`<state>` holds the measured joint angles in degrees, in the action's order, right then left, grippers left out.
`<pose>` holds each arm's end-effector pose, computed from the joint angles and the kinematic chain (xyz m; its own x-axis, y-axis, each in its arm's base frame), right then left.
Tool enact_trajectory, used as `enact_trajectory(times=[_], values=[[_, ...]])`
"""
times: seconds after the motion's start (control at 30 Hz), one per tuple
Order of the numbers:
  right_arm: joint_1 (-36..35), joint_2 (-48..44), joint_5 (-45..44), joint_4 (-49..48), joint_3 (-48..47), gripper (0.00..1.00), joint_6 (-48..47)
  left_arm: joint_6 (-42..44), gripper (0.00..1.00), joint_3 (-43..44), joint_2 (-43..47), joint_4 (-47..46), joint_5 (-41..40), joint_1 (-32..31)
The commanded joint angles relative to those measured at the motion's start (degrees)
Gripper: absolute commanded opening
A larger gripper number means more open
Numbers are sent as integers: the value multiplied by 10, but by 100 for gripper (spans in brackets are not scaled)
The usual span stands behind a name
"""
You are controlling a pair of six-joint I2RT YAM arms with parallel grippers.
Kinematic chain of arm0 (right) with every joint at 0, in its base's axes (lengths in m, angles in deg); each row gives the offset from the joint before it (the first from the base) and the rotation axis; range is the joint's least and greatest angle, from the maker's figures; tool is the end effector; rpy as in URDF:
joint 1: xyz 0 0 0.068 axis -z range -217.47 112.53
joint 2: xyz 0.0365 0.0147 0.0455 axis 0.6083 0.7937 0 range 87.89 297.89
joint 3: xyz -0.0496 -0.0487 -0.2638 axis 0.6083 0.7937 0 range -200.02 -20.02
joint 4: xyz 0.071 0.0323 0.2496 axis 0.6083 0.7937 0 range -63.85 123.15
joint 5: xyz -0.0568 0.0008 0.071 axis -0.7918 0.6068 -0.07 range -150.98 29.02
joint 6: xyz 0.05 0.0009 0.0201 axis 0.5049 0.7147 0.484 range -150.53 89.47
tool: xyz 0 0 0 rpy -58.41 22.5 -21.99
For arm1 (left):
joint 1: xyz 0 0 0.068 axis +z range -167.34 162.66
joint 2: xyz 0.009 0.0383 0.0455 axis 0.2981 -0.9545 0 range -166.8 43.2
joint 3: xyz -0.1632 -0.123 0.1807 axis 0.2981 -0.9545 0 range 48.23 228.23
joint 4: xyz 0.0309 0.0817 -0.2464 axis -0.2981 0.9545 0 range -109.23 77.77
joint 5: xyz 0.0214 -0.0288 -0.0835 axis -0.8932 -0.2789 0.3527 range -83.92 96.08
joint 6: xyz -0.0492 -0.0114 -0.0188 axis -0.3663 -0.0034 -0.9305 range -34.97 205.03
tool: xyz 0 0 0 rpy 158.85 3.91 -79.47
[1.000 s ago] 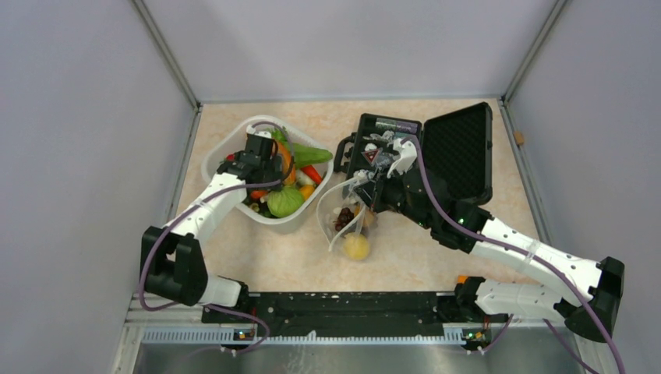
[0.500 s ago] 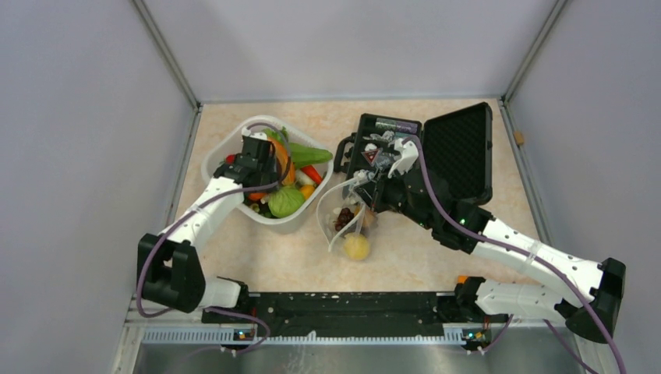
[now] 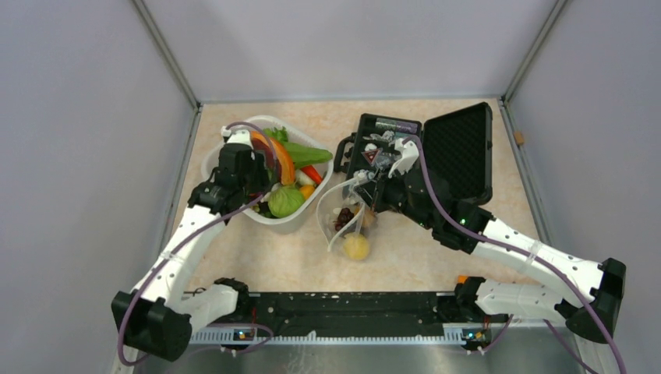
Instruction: Place the food in the zip-top bag and seal the zipper
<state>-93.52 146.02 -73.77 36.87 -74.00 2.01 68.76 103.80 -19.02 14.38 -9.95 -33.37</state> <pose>0.1376 0.1901 0.3520 -0.4916 0.2089 -0.8454 -0.5042 0.7233 0.4719 0.2236 -0.0540 0.3084 -0.6137 -0.1038 -0.7827 -0.1137 0.9926 -0.0424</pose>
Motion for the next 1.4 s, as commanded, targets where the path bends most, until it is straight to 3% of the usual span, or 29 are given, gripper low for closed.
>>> enact_trajectory(times=[0.0, 0.13, 0.23, 0.43, 0.67, 0.8, 0.97, 1.13, 1.37], values=[[5, -5, -4, -19, -10, 6, -7, -10, 2, -5, 57, -32, 29, 1], [5, -1, 0, -12, -16, 5, -7, -12, 3, -5, 110, -54, 100, 0], [4, 3, 2, -9, -22, 6, -6, -5, 3, -12, 146, -99, 221, 0], [5, 9, 6, -17, -20, 5, 0, -73, 2, -54, 183, -237, 458, 0], [5, 7, 2, -16, -21, 5, 1, -122, 2, -82, 175, -324, 597, -28], [5, 11, 2, -14, -26, 5, 0, -103, 2, -80, 165, -320, 614, -71], [5, 13, 2, -22, -25, 5, 2, -57, 3, -79, 152, -279, 569, -153], [5, 10, 2, -23, -20, 5, 6, -36, 3, -78, 136, -230, 551, -181], [5, 2, 5, -28, -21, 5, 7, 33, 8, -44, 86, -132, 432, -211]])
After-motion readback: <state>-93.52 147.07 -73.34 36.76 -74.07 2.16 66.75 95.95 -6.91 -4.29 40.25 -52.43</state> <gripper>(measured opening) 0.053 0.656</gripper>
